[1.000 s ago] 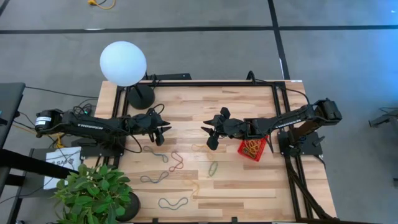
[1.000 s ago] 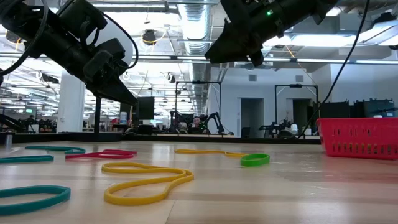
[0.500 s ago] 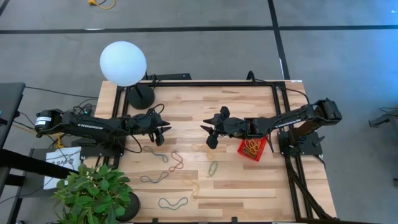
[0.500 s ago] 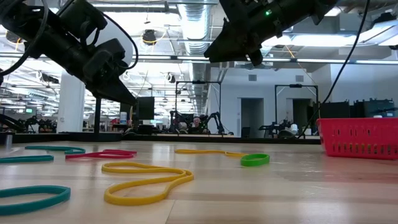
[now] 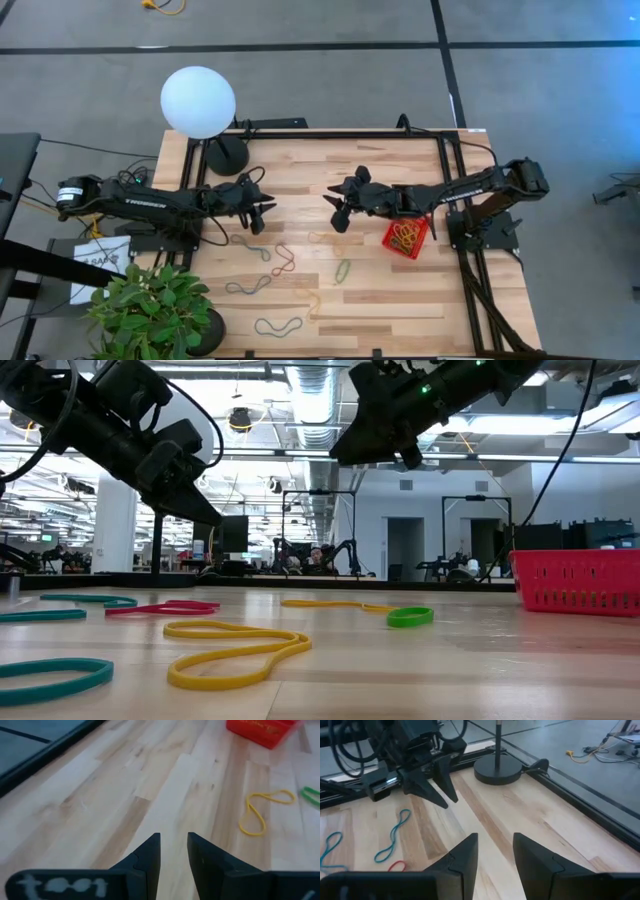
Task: Pick and place rubber bands into bin
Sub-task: Put the blue rubber band into the basket
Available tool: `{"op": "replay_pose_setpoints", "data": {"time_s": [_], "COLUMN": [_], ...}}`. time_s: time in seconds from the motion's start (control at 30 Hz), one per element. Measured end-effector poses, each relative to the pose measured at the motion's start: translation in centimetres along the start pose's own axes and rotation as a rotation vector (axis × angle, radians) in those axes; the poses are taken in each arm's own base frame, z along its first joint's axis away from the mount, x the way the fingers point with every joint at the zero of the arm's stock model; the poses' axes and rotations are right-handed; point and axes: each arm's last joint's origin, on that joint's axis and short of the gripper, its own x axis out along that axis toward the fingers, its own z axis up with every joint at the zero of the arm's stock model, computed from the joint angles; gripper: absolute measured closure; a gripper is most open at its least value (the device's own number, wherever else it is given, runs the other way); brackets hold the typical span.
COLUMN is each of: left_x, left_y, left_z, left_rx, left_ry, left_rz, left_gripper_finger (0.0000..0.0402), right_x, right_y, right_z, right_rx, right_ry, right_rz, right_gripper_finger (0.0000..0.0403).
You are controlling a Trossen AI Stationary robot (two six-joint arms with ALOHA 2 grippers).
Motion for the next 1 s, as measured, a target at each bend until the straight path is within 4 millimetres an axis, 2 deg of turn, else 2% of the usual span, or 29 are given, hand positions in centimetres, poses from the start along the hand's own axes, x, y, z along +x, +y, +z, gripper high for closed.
{"op": "replay_pose_setpoints", "data": {"time_s": [0.33, 0.57, 0.73, 0.87, 1.0], "left_x": [0.0, -0.2, -0.9, -1.3, -1.7], "left_y": [0.1, -1.0, -2.7, -3.6, -4.1], "left_z": [0.1, -0.2, -1.1, -1.8, -2.9], "left_rx": [-0.081, -0.073, 0.096, 0.109, 0.138], "left_ry": [-0.014, 0.124, 0.205, 0.271, 0.352], "left_rz": [0.020, -0.321, -0.600, -0.592, -0.485], "left_gripper_finger": [0.0315, 0.0315, 0.0315, 0.0315, 0.0315], "right_x": [0.4, -0.4, -1.0, -1.3, -1.3], "right_y": [-1.0, 0.4, 1.5, 2.0, 1.9], "right_z": [-0.1, -1.5, -2.1, -2.1, -2.1], "right_rx": [0.001, -0.018, -0.021, -0.033, -0.035], "right_ry": [0.027, 0.146, 0.171, 0.159, 0.152], "right_rz": [-0.032, 0.031, 0.052, 0.028, 0.009], "right_gripper_finger": [0.0284, 0.0284, 0.0284, 0.0284, 0.0284]}}
